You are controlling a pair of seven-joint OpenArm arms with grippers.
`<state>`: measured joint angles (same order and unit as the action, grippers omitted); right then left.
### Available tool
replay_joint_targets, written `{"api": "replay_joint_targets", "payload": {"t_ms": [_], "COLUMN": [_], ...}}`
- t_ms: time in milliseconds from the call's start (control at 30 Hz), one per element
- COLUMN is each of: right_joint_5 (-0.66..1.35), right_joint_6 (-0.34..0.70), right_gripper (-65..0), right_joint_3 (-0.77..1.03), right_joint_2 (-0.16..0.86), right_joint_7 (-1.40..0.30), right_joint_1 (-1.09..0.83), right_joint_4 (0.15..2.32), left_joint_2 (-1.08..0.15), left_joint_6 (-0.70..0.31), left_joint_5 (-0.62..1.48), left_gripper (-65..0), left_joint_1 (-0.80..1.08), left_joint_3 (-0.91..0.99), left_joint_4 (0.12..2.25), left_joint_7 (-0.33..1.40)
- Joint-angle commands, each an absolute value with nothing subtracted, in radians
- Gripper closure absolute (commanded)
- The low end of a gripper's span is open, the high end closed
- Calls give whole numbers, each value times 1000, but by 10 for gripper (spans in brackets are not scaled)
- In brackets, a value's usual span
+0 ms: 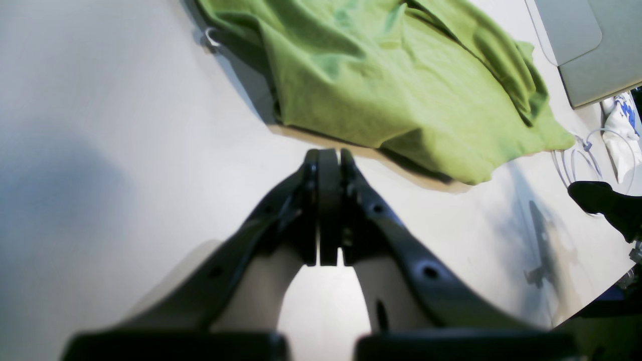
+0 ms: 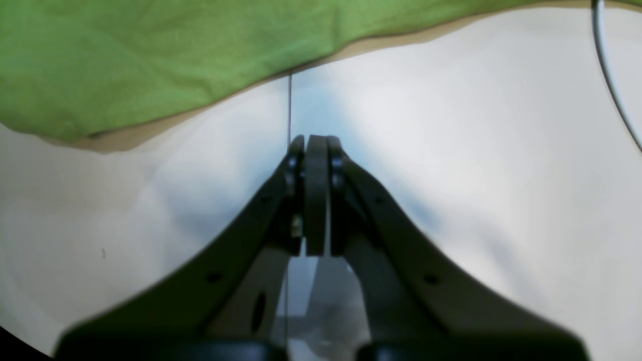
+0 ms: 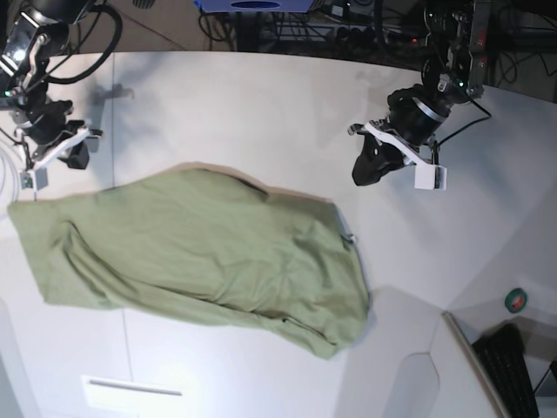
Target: Layout the t-shirt on the table in an organized manner, then fold the t-shirt properly
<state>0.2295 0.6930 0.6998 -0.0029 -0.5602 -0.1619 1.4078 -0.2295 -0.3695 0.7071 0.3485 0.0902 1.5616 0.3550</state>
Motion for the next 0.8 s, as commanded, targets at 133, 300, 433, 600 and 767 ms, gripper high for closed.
{"api": "replay_joint_targets", "payload": {"t_ms": [133,300,433,600,767], "right_joint_5": [249,249,249,248,246], "right_joint_6": [698,698,698,698,698], "right_gripper": [0,0,0,0,0], "right_joint_3": [699,699,699,697,697], "right_joint_2": [8,8,8,8,8], "right_joint_7": [-538,-538,-538,-538,-538], "right_joint_1": [-153,-143,-143,-142,-140], "right_joint_4": [1429,1429,1429,1429,1429], "left_joint_2": [-234,-234,-234,-234,-234], "left_joint_6": [-380,-380,-380,-380,-380], "left_joint_5": [719,719,719,719,719], "left_gripper": [0,0,0,0,0], "left_joint_1": [343,343,343,343,355], "left_joint_3": [94,94,94,94,84], "left_joint_4": [1577,1577,1577,1577,1567], "left_joint_7": [334,334,334,332,211]}}
